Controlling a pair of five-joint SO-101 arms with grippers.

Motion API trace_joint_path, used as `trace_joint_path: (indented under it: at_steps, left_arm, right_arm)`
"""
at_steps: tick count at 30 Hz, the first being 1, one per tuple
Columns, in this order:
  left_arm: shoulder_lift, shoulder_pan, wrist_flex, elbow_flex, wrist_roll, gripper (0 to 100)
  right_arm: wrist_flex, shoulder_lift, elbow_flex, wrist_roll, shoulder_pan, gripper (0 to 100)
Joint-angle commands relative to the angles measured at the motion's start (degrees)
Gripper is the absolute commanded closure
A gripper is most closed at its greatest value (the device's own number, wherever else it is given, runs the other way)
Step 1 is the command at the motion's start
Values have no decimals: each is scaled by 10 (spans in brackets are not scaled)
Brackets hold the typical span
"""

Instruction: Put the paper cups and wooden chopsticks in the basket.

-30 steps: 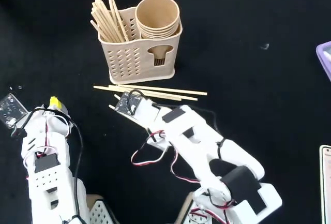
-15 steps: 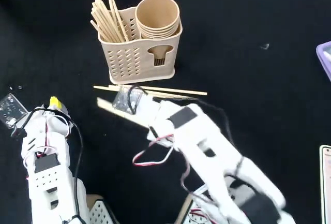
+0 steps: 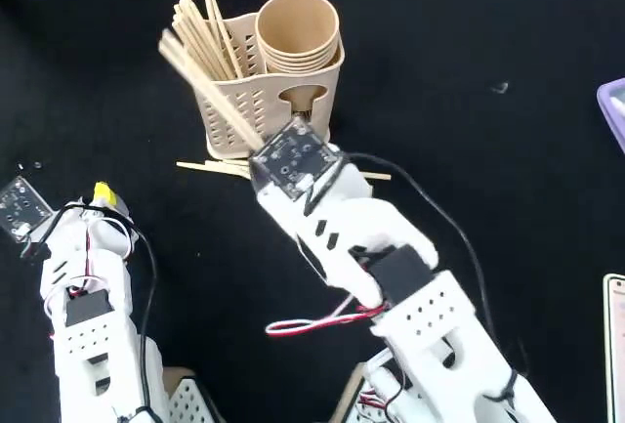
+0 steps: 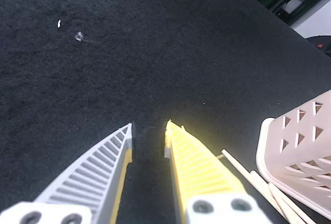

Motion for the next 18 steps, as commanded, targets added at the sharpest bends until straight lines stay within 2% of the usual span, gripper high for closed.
trace_joint_path:
  at_steps: [1, 5, 18]
  left_arm:
    - [-8, -1, -15, -7, 0, 884]
    - [-8, -1, -15, -7, 0, 884]
    - [-8, -1, -15, -7, 0, 884]
  right_arm:
    - [-210, 11, -7, -41, -6, 987]
    - [-320, 71, -65, -88, -4, 987]
    - [-328, 402, -347, -91, 13, 988]
